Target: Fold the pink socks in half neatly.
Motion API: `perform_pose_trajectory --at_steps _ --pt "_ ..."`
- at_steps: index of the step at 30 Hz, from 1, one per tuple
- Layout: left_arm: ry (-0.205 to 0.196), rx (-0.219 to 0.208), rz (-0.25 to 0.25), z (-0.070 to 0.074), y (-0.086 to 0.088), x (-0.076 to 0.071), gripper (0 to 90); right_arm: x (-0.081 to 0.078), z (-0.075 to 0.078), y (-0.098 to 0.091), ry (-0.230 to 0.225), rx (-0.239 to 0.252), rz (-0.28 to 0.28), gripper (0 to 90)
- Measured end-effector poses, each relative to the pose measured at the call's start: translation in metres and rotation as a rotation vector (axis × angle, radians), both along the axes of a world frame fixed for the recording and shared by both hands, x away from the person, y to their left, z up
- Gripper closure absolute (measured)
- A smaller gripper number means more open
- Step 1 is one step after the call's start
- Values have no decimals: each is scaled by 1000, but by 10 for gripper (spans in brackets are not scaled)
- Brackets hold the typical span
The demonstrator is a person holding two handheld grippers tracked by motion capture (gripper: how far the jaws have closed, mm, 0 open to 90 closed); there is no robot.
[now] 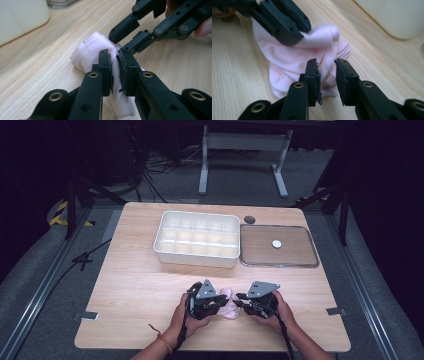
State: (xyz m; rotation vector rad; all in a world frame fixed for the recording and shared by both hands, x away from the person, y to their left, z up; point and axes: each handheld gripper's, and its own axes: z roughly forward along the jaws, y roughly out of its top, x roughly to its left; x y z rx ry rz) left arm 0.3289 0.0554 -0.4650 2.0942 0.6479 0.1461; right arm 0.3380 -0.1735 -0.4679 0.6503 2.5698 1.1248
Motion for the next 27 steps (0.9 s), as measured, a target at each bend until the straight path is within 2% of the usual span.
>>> perform_pose_trajectory --at_steps 1,4,8,11,14,16,20,22,24,26,27 --pt "-2 -11 -4 -1 -2 -1 814 1 -5 -1 21 -13 -5 747" --pt "-1 -7 -16 0 -6 -3 813 1 -6 0 25 -6 -8 751" --pt "-6 -4 -19 -3 -10 -5 805 5 -9 -2 55 34 -13 755" --pt "-16 32 -30 -7 -15 -6 787 4 -9 -1 44 23 -11 749" --pt "-30 43 -32 -9 -16 -8 787 4 -8 -1 33 6 -12 669" --pt "-37 52 -36 -9 -16 -8 787 5 -6 -5 33 9 -11 649" --pt "-33 51 -30 -10 -17 -8 785 4 1 -10 14 33 -15 690" --pt "-36 55 -30 -10 -17 -8 782 1 13 -13 -32 83 -23 719" --pt "-38 56 -28 -10 -18 -8 779 1 19 -14 -46 125 -28 722" --pt "-45 61 -35 -10 -18 -8 776 2 21 -11 -41 156 -20 715" --pt "-47 61 -34 -10 -18 -8 775 2 21 -8 -37 156 -11 712"
